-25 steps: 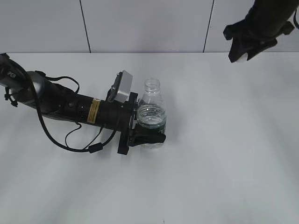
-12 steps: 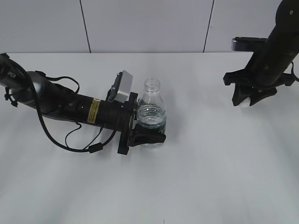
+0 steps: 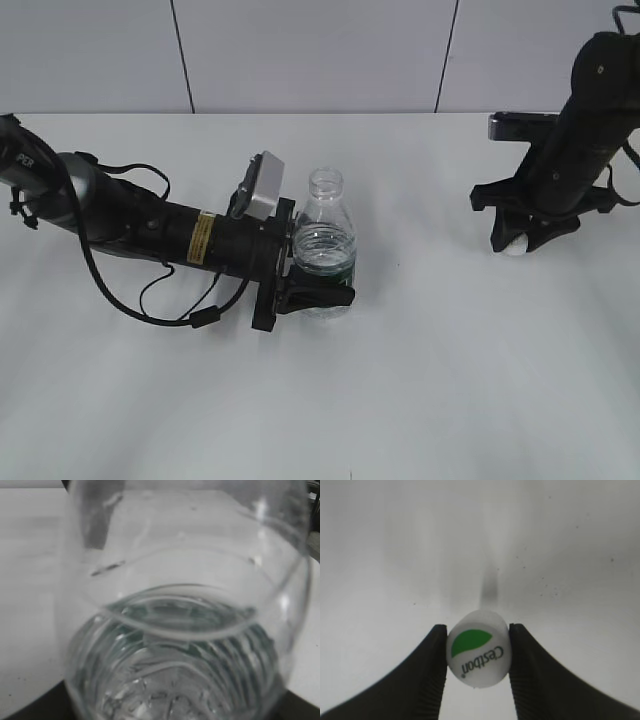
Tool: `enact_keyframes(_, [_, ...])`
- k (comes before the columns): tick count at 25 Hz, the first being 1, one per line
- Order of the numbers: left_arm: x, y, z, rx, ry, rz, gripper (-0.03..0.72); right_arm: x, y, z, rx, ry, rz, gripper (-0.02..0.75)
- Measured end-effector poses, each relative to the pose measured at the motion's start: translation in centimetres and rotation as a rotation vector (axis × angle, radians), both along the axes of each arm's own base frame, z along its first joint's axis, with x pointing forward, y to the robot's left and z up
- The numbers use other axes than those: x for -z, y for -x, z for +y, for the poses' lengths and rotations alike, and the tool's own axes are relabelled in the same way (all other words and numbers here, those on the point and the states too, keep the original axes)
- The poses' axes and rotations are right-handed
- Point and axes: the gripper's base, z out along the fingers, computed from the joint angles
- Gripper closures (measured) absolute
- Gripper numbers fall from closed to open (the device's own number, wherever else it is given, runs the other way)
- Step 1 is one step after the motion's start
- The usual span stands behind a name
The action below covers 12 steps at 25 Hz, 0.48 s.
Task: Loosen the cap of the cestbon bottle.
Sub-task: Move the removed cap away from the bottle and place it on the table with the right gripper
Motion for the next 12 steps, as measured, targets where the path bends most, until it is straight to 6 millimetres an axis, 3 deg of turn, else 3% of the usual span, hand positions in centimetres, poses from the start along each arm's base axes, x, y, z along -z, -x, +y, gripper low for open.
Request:
enact_keyframes(3, [0.0,0.0,0.0,0.000,0.000,0.000,0.280,1.4,0.0,0.0,0.006,0.005,0.031,0.451])
enact_keyframes(12, [0.0,0.0,0.0,0.000,0.000,0.000,0.280,2.6,-0.1,0.0,0.017,0.006,0.042,0.451])
